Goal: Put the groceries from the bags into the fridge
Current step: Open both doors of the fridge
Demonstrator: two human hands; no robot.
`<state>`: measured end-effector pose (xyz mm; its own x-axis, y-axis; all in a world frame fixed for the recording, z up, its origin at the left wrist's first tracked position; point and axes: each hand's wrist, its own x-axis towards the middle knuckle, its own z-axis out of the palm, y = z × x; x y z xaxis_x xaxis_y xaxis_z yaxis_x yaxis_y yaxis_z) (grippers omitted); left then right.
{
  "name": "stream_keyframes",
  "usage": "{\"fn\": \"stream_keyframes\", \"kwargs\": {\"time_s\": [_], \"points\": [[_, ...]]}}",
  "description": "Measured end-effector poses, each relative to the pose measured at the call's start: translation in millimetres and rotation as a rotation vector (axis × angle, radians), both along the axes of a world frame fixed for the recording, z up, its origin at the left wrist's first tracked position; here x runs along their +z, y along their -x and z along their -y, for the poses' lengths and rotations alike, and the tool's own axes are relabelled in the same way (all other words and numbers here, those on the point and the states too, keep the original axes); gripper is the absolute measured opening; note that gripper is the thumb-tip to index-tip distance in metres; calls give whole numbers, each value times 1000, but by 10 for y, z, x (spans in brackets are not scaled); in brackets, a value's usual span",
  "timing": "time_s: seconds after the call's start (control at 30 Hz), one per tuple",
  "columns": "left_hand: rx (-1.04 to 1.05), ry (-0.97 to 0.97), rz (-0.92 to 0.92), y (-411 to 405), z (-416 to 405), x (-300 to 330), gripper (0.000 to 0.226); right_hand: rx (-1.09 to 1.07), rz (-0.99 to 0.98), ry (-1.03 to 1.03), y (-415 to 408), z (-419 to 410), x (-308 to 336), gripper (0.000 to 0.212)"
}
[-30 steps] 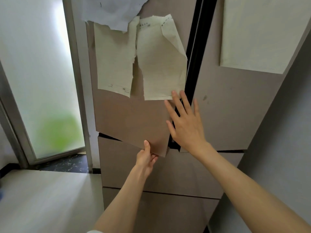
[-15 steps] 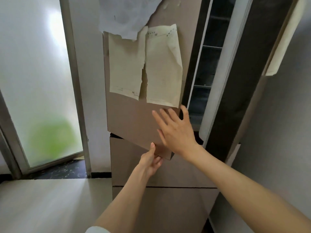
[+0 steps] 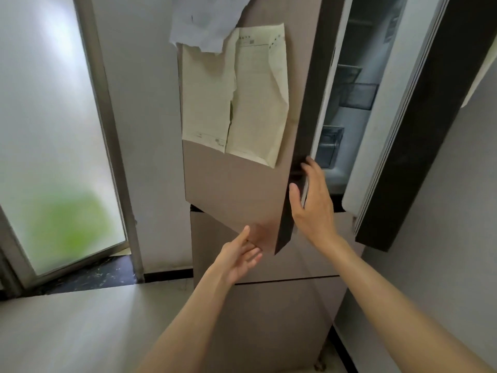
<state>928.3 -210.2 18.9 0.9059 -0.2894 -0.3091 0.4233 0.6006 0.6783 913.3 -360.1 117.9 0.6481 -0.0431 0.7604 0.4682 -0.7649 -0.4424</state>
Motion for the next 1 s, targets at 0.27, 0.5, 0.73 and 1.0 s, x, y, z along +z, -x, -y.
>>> {"fn": "stream_keyframes", "kwargs": {"time_s": [0.27, 0.5, 0.73, 1.0], "points": [[85, -62, -1, 443, -402, 30, 48, 86, 243, 242, 201, -207, -279, 54], [247, -67, 26, 716, -873, 12, 57, 67, 336, 449, 256, -383, -289, 63], [554, 48, -25, 923, -1309, 76, 49, 260, 280, 292, 427, -779, -216, 67], [773, -314, 89, 1137, -1675, 118, 12, 529, 155, 279, 518, -1362, -199, 67]]}}
